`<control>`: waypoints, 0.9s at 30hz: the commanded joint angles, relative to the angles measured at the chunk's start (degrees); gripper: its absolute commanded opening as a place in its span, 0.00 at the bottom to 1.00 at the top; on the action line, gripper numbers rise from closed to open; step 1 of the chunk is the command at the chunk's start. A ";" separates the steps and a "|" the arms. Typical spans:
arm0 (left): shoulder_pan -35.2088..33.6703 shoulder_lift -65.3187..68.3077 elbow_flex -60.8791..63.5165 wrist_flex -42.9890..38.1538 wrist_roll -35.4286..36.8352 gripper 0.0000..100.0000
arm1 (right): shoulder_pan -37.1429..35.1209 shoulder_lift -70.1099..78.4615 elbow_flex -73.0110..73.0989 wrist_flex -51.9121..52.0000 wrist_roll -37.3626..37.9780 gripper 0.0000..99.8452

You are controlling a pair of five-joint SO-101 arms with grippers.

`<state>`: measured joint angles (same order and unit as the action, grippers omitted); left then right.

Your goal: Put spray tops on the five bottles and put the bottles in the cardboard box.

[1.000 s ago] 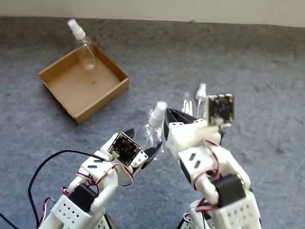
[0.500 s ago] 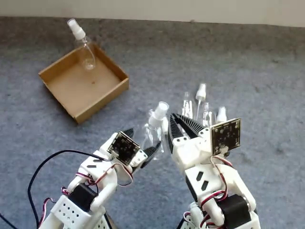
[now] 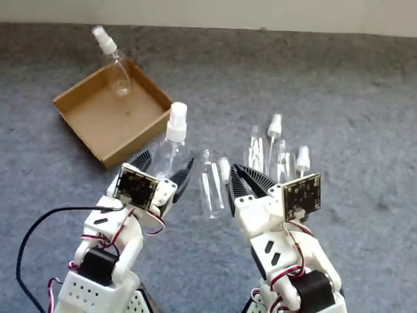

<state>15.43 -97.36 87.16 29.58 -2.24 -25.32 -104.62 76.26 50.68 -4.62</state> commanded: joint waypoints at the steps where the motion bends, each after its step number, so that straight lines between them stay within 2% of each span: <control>1: -0.48 -0.13 -6.81 -1.76 0.26 0.08 | -0.57 -0.13 2.07 -3.91 0.62 0.01; 3: -0.48 -0.13 -8.13 -1.85 0.18 0.08 | -0.57 -0.40 5.14 -6.55 0.62 0.01; 7: -0.48 -0.13 -11.30 -1.85 -4.84 0.08 | -0.57 -0.66 10.42 -9.54 0.62 0.01; 12: -0.48 1.01 -15.60 -1.85 -5.36 0.08 | -0.57 -0.66 12.35 -9.54 0.62 0.01; 19: -0.04 16.31 -24.92 -1.85 -5.10 0.08 | -0.57 -0.66 12.79 -10.24 0.62 0.01; 25: -0.13 27.65 -33.71 -2.02 -5.10 0.08 | -0.66 -0.66 19.74 -21.85 0.62 0.01; 27: -0.40 30.46 -35.03 -5.19 -5.10 0.08 | -0.66 -0.66 22.99 -24.92 0.62 0.01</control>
<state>15.08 -72.40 58.77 29.32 -7.08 -25.41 -104.53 95.52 31.16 -4.62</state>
